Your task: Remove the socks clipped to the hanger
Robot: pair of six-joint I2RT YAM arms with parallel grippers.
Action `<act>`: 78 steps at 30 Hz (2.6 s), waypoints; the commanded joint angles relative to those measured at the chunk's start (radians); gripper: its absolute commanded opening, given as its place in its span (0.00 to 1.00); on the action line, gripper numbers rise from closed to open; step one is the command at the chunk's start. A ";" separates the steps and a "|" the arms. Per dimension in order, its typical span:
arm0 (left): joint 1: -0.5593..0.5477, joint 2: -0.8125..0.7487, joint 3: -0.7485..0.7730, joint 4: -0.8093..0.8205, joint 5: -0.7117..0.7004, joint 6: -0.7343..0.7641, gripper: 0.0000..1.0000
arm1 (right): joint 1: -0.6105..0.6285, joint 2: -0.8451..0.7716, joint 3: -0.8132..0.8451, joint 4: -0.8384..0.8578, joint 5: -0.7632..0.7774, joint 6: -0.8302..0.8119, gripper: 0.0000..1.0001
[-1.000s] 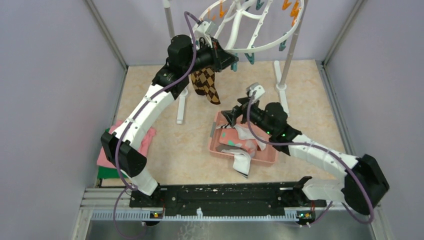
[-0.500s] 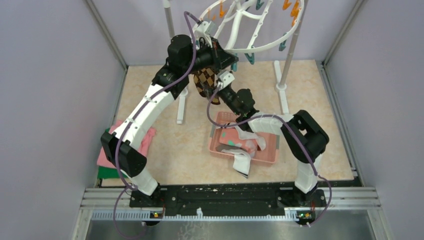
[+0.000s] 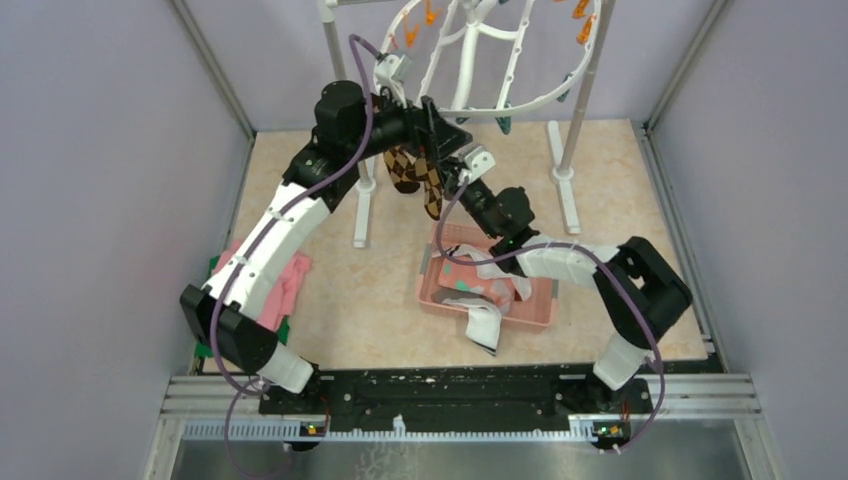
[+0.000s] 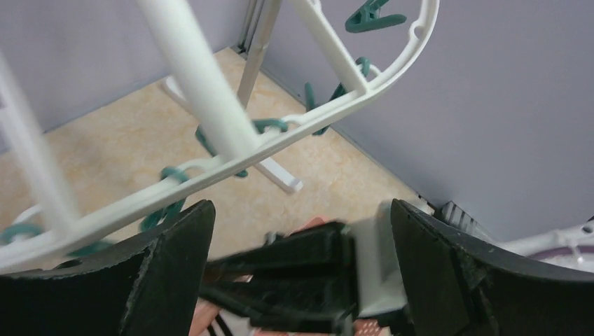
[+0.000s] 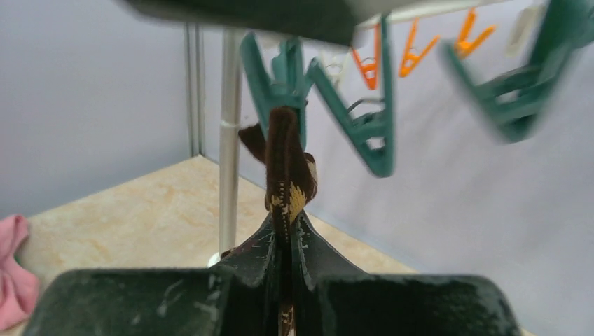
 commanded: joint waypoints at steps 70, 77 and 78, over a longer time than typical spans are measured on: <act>0.133 -0.020 -0.245 0.433 0.468 -0.310 0.69 | -0.116 -0.267 -0.244 0.355 -0.410 1.064 0.00; 0.132 0.015 -0.169 0.442 0.469 -0.342 0.58 | -0.128 -0.223 -0.223 0.420 -0.469 1.190 0.00; 0.132 0.019 -0.161 0.444 0.468 -0.345 0.55 | -0.131 -0.213 -0.221 0.439 -0.477 1.213 0.00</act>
